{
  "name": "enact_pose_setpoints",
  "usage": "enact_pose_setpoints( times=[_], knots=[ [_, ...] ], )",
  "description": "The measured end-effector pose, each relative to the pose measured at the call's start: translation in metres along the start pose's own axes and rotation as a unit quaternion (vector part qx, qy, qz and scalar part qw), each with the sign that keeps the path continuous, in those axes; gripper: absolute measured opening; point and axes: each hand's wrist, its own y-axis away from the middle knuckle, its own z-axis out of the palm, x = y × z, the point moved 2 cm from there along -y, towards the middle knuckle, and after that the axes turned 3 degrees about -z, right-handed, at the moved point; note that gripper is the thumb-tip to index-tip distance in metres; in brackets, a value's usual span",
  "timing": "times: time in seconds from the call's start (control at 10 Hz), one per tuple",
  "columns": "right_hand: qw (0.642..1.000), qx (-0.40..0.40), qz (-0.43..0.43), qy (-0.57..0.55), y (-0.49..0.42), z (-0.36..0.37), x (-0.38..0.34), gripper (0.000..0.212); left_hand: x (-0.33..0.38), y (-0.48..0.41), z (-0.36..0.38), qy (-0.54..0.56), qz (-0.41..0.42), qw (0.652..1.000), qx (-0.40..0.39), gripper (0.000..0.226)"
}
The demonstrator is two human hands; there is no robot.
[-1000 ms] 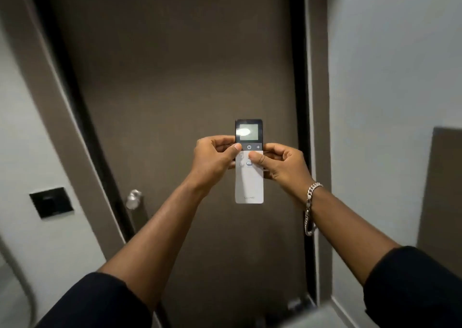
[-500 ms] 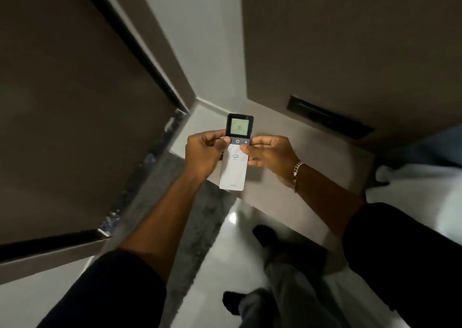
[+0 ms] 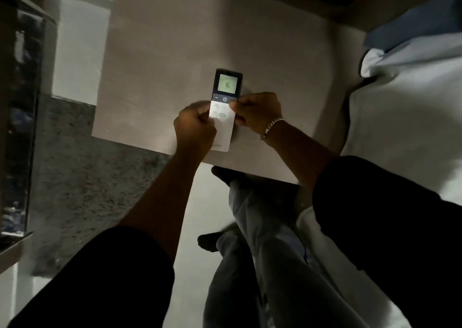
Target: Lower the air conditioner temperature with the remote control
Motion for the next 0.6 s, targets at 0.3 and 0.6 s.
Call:
enact_pose_setpoints(
  times=[0.3,0.6],
  knots=[
    [0.998,0.051,0.046,0.007,0.008,0.005,0.005,0.014,-0.005,0.013,-0.013,-0.038,-0.015,0.998,-0.053,0.03],
    [0.914,-0.027,-0.358,0.189,0.146,0.061,-0.125,0.024,0.034,0.096,-0.161,0.053,0.05,0.984,0.165,0.042]
  ],
)
